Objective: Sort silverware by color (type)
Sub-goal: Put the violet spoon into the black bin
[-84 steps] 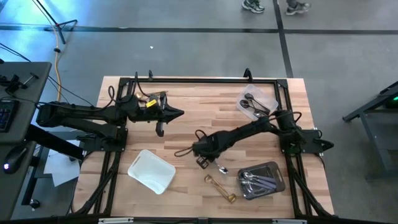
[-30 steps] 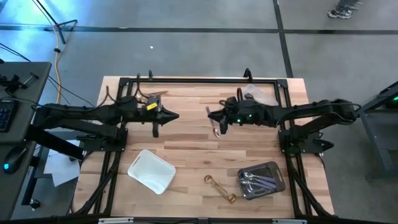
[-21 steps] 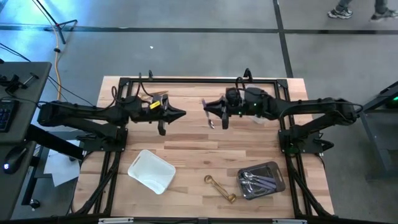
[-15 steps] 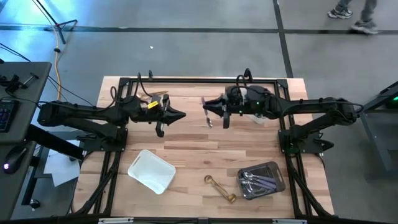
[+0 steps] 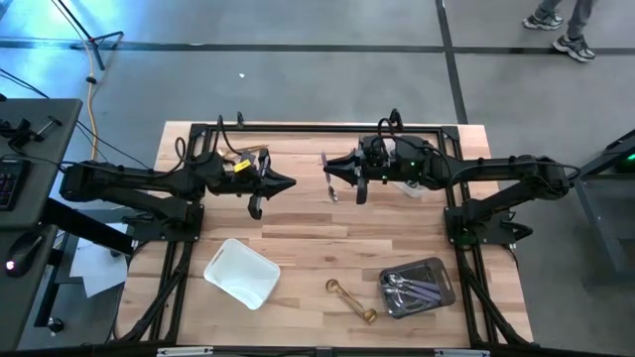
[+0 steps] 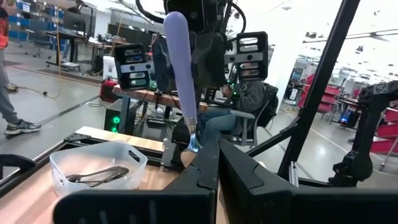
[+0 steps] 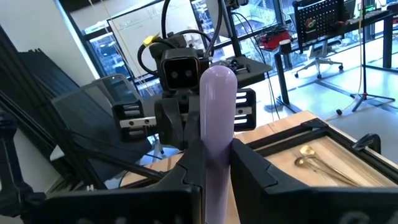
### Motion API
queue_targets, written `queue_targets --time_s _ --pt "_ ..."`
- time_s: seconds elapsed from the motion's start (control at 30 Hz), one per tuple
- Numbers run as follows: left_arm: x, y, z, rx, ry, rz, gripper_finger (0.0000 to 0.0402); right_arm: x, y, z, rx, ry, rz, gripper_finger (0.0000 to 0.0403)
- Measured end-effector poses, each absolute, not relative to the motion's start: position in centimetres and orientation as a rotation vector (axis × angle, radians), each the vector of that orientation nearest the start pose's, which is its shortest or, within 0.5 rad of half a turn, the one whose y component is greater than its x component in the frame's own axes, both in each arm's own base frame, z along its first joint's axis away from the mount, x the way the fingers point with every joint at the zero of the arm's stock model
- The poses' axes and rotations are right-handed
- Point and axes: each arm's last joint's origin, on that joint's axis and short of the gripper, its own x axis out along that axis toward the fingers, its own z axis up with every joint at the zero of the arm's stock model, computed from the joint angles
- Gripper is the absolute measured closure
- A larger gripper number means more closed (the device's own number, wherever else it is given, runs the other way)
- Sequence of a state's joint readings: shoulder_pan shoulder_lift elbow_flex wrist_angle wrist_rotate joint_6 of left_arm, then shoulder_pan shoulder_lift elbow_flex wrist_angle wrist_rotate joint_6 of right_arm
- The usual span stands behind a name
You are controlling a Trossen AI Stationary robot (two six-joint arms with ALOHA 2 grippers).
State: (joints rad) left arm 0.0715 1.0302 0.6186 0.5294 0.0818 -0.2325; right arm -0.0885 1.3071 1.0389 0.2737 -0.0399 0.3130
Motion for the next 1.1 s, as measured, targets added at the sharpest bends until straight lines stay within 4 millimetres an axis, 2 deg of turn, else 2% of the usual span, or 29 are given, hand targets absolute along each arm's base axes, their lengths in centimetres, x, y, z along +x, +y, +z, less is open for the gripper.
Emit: queue_targets --time_s 0.4,0.53,0.63,0.8,0.93,1.1 --pt "22.8 1.4 29.8 -0.224 -0.115 -0.026 0.0401 29.9 -2.4 35.2 0.308 -0.012 -0.035 0.0371" --pt "22.8 1.4 29.8 -0.234 -0.115 -0.026 0.0402 29.9 -2.2 35.2 0.348 -0.003 0.019 0.0371" --pt "22.8 1.4 29.8 -0.249 -0.115 -0.027 0.0402 29.8 -1.4 35.3 0.391 0.041 0.104 0.0371" --pt "22.8 1.4 29.8 -0.249 -0.112 -0.026 0.0401 29.4 1.9 36.0 0.375 0.358 0.189 0.0371" --pt "22.8 1.4 29.8 -0.249 -0.111 -0.026 0.0402 28.2 4.8 36.3 0.409 0.641 0.203 0.0371" --pt "22.8 1.4 29.7 -0.25 -0.106 -0.025 0.0402 26.0 8.5 35.0 0.488 0.902 0.21 0.0362"
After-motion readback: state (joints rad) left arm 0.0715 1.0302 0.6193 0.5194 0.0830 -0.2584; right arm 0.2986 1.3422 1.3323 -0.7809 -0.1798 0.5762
